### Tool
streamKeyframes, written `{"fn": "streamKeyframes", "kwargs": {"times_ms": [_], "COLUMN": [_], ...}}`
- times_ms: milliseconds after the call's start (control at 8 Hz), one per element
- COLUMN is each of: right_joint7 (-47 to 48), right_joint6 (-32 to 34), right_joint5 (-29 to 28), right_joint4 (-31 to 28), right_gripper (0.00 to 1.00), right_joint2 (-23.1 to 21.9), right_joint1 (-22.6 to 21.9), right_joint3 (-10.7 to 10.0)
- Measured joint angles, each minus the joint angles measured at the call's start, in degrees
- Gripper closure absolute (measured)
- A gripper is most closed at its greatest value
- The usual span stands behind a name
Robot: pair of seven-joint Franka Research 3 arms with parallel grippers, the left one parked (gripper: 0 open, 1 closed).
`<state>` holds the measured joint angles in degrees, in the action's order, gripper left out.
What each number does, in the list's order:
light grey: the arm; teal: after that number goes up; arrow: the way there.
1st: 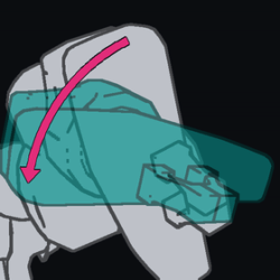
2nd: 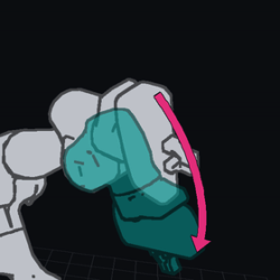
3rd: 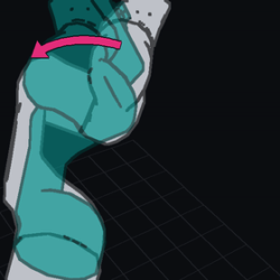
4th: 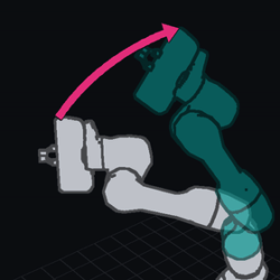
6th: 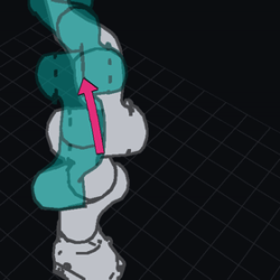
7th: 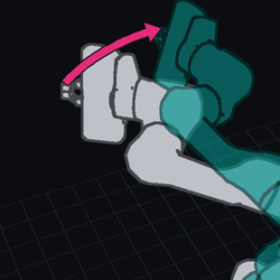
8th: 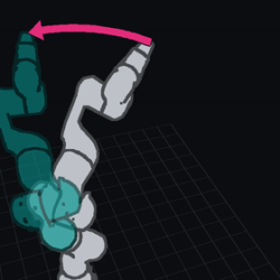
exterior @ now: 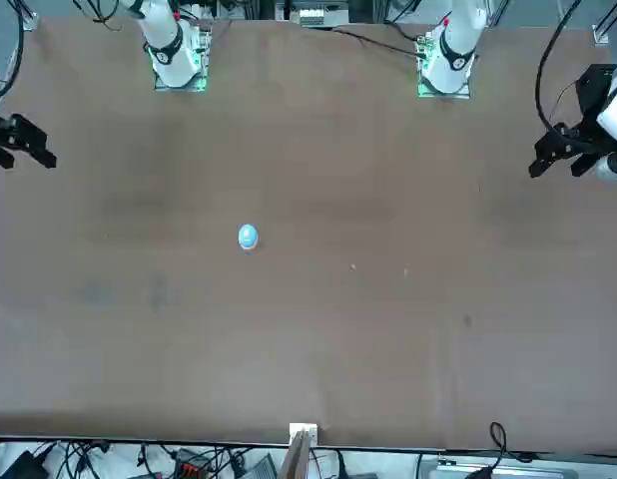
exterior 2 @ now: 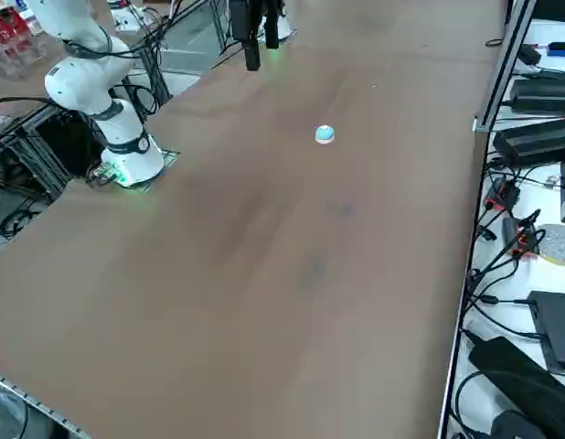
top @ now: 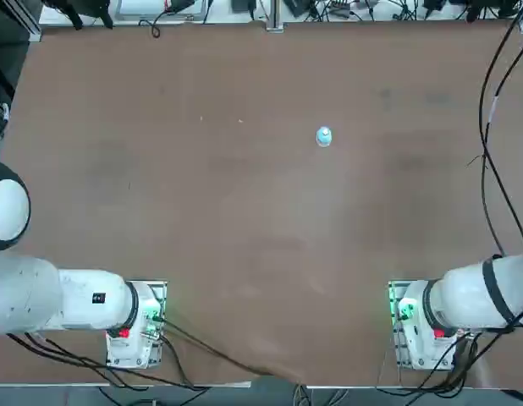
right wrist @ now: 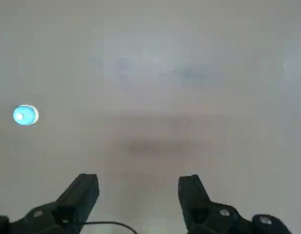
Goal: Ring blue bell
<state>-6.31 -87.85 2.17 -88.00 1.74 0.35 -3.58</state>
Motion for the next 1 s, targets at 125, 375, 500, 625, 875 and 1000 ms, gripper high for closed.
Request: {"fn": "streamKeyframes", "kwargs": {"times_ms": [125, 375, 500, 625, 875, 1000], "right_joint7": [0.0, 0.0, 0.0, 0.0, 0.0, 0.0], "right_joint6": [0.0, 0.0, 0.0, 0.0, 0.0, 0.16], "right_joint5": [0.0, 0.0, 0.0, 0.0, 0.0, 0.0], "right_joint4": [0.0, 0.0, 0.0, 0.0, 0.0, 0.0], "right_gripper": [0.0, 0.0, 0.0, 0.0, 0.0, 0.0], "right_joint2": [0.0, 0.0, 0.0, 0.0, 0.02, 0.04], "right_joint1": [0.0, 0.0, 0.0, 0.0, 0.0, 0.0], "right_joint3": [0.0, 0.0, 0.0, 0.0, 0.0, 0.0]}}
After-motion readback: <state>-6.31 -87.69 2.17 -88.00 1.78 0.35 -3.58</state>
